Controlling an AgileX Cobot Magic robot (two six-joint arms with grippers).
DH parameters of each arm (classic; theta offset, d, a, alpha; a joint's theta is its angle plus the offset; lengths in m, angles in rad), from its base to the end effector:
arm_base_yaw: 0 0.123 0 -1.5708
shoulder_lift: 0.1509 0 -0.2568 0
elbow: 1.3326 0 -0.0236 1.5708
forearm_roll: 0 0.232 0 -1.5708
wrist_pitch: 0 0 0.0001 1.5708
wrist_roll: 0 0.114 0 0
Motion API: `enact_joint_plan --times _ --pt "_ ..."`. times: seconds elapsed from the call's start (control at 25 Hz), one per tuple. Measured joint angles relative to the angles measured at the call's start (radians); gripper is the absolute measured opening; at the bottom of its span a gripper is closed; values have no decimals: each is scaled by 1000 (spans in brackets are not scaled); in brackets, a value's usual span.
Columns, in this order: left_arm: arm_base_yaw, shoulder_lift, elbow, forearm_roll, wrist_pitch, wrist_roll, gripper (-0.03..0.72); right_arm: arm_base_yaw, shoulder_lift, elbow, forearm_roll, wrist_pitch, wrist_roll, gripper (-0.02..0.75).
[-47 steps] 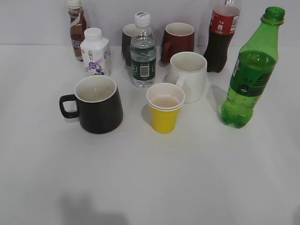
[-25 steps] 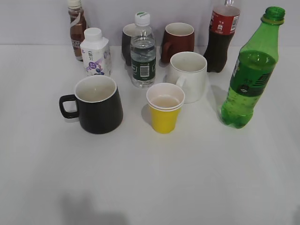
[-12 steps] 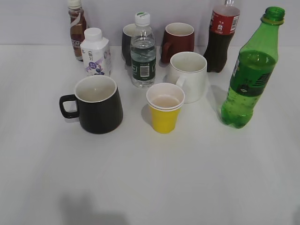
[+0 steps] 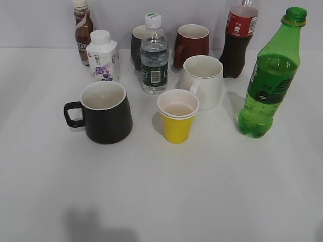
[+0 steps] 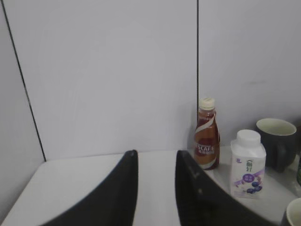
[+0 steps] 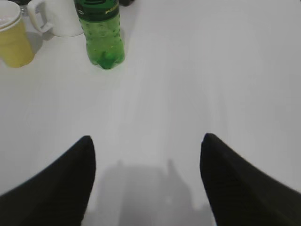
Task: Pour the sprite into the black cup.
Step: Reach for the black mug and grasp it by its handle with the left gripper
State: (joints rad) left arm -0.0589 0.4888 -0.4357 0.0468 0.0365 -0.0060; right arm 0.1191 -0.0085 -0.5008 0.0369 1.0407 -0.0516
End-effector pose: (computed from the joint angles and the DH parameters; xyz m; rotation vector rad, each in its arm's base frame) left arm 0.1388 -0.0080 0.3075 0.0770 1.5712 -0.0129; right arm 0.0267 0.0069 0.2603 -0.1733 2.0080 0.0869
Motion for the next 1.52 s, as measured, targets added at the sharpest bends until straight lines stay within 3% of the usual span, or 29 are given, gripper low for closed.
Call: enact_joint_plan --times 0.36,0.72,0.96,1.4,1.52 --pt "-11 458 2 6 -371 0 232 0 0 0 0 0 0 519" --pt "-228 853 205 33 -786 0 261 0 0 0 2 0 0 519" --pt "-295 1051 225 128 -1008 0 341 0 0 0 2 0 0 519" --pt "-297 1218 151 81 -1117 0 350 0 0 0 2 0 0 519" --pt "-297 1261 103 81 -1114 0 318 0 0 0 2 0 0 519"
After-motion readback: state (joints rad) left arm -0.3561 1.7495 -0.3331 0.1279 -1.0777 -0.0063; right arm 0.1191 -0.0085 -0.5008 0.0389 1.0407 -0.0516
